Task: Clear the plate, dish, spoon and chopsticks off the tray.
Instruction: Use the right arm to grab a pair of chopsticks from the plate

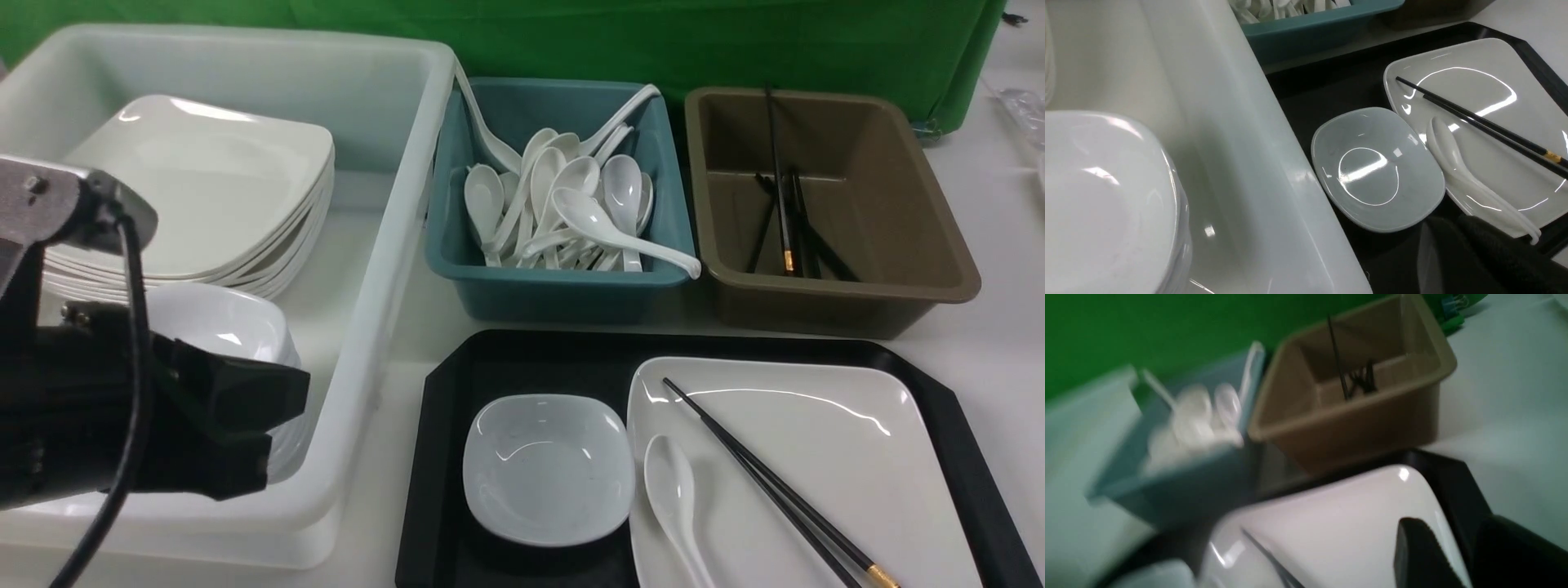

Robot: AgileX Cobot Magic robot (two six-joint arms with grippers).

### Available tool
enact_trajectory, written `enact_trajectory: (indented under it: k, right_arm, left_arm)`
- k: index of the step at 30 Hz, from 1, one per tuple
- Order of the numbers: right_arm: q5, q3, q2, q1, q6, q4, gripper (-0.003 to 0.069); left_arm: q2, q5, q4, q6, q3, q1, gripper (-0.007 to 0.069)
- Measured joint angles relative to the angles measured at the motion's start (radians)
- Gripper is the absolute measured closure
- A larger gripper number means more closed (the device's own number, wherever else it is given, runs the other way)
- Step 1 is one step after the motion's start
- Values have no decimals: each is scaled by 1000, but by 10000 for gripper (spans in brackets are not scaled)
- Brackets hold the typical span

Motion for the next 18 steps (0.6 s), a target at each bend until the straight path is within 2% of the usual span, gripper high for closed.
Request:
enact_trajectory:
  k: [2,5,7,9,10,11,12,16,18]
  right_arm:
    - [8,-1,1,2,64,3,421]
    - [94,-34,19,16,58,4,436]
    - [200,-112,89,42,10,5,452]
    - [362,-276,255,93,-125,5,461]
    - [390,-305,287,101,-150,3,461]
    - [497,-421,404,128,-238,-4,462]
    - [559,-477,475,145,-266,-11,461]
    - [837,-709,849,192,-419,-75,461]
    - [892,-778,976,206,-465,-88,452]
  left_arm:
    - [1,-14,-3,15,0,0,608]
    - [1,-22,-3,24,0,0,608]
    - [9,-28,-3,31,0,0,608]
    - [23,-30,-11,55,0,0,608]
    - [26,-30,-13,59,0,0,608]
    - [35,-29,-22,81,0,0,608]
    - [38,-26,-32,102,0,0,608]
    - [13,-3,-156,259,0,0,608]
    - [-19,15,-231,354,0,0,608]
